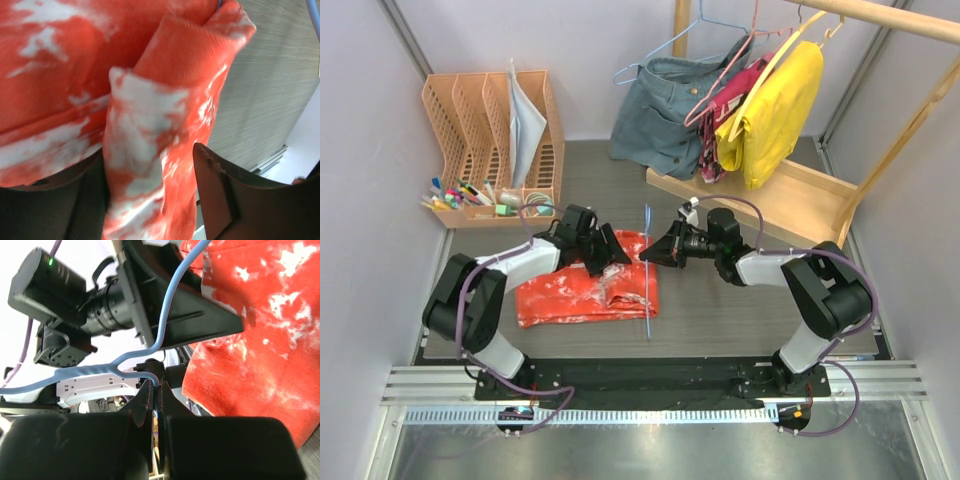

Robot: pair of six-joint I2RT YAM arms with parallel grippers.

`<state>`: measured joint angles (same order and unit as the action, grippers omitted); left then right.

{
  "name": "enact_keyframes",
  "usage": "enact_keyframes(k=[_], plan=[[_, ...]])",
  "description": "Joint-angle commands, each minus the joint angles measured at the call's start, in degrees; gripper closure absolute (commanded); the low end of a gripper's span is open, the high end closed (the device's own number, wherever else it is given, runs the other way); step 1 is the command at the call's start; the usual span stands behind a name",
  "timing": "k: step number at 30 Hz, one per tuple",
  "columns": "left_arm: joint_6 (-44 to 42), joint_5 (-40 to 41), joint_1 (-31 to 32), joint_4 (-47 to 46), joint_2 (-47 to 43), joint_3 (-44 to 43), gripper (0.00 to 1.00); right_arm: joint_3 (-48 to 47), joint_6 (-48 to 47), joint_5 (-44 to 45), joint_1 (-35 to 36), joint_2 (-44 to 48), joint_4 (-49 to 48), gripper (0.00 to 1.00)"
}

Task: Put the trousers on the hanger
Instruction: Place trousers on hanger

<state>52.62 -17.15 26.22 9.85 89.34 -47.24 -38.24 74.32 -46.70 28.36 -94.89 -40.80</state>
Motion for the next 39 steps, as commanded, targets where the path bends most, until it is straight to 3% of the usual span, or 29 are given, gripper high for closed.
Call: enact_keyframes(k=[1, 3, 4, 11, 17, 39], plan=[[0.8, -3.4, 0.5, -3.7, 4.0, -4.1, 0.59, 0.5, 0.6, -1.0, -0.1, 3.7, -4.6, 0.99], [1.2, -6.0, 0.5, -3.8, 4.3, -6.1, 0.82, 1.0, -0.5, -0.6, -0.3, 3.8, -3.9, 0.99], [1.5, -7.0, 0.5, -3.7, 4.0, -7.1, 1.00, 1.1, -0.7, -0.4, -0.8, 4.0, -3.5, 0.99], [2.0, -9.7, 2.5, 0.9, -2.7, -17.9, 1.00, 1.5, 0.2, -0.8, -4.0, 5.1, -5.6, 0.99], [2.0, -10.8, 2.5, 5.2, -6.7, -21.3, 1.00, 1.9, 2.1, -4.4, -6.2, 5.6, -8.7, 0.99], [1.6, -16.6, 3.8, 6.9, -7.8, -34.5, 1.00, 3.4, -9.6, -5.6, -5.9, 2.1, 3.4, 0.99]])
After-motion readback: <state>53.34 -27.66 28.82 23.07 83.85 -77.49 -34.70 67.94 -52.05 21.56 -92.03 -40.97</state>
